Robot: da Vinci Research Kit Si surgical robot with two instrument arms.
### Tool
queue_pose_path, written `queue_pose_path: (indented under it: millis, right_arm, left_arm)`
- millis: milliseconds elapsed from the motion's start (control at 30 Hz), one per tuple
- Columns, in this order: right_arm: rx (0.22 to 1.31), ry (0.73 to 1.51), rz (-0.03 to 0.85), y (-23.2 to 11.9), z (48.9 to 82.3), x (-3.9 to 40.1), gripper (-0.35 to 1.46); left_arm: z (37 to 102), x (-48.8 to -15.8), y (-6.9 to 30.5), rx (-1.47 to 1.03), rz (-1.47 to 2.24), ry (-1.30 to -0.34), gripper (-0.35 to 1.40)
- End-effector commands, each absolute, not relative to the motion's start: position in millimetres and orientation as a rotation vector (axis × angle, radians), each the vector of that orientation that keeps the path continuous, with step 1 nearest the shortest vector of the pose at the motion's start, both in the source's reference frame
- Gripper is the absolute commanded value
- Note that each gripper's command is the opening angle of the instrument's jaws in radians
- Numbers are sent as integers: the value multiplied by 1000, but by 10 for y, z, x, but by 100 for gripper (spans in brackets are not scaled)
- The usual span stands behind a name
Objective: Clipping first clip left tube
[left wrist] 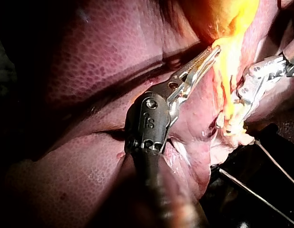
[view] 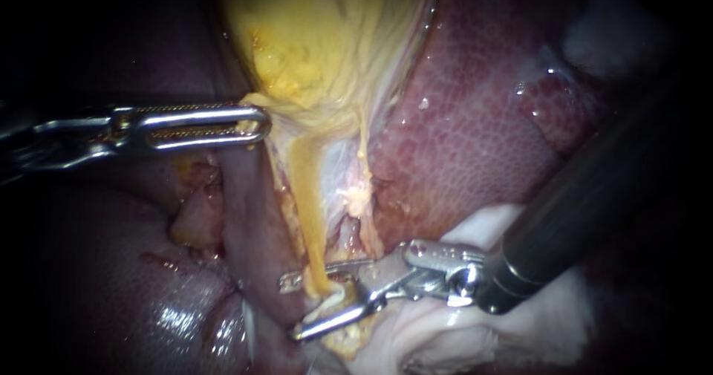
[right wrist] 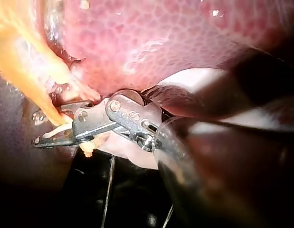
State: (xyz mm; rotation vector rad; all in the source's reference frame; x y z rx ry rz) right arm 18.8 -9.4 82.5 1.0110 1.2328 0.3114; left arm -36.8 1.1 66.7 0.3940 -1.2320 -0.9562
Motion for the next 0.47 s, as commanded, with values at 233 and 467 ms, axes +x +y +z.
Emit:
queue_pose_path:
  millis: [233, 467]
  right_arm:
    - [1011, 1234, 309, -95, 826, 188, -35]
    - [1016, 1231, 311, -95, 826, 187, -35]
  left_arm:
    - [666, -367, 10, 395, -956, -1234, -35]
    - [665, -367, 9, 395, -956, -1234, -35]
